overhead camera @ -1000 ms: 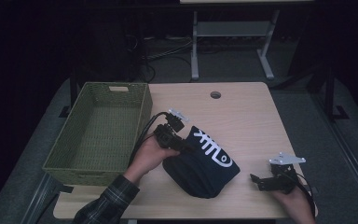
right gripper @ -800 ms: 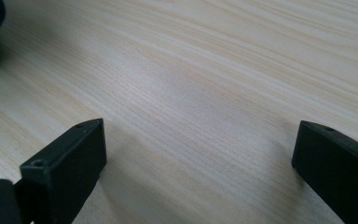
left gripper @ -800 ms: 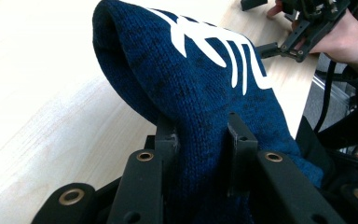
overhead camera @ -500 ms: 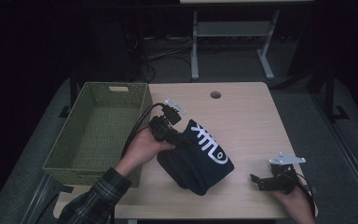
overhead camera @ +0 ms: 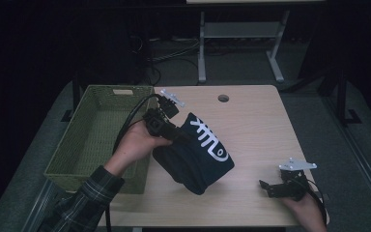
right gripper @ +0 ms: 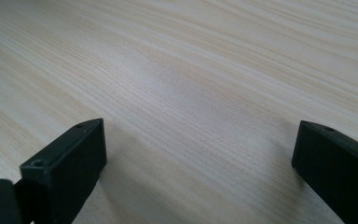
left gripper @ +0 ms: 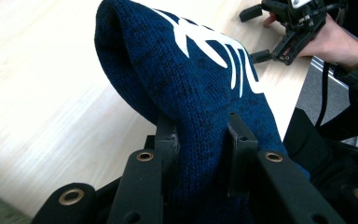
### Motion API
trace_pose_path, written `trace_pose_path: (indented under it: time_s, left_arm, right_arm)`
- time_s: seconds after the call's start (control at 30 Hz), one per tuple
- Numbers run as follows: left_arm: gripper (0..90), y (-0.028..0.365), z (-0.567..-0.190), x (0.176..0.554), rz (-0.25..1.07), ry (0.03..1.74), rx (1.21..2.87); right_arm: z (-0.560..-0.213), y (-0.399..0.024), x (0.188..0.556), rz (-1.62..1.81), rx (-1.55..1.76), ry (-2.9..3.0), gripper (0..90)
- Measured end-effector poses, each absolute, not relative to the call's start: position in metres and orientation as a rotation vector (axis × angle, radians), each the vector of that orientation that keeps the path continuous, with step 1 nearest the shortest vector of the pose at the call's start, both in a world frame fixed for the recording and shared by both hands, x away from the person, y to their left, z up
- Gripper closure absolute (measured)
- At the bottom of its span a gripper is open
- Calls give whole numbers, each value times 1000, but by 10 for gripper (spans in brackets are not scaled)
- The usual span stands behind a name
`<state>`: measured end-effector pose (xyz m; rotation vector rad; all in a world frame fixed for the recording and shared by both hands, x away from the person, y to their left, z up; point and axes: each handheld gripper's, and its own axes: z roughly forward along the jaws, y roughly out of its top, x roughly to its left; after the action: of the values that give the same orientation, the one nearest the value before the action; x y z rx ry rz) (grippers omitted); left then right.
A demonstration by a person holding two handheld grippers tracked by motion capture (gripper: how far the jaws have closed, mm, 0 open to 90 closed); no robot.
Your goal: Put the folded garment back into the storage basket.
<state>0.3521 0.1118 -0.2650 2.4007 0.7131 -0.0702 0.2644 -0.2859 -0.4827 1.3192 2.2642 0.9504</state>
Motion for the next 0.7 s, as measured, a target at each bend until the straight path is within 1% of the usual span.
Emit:
trace_pose_path:
  time_s: [0.5, 0.7]
  left_arm:
    - [717, 145, -226, 354, -7, 756, 2375]
    - [716, 165, -211, 354, 27, 799, 2360]
  right_arm:
    - [-483, -286, 264, 952, 1323, 2261, 27]
    - [-483, -286, 264, 952, 1324, 2261, 27]
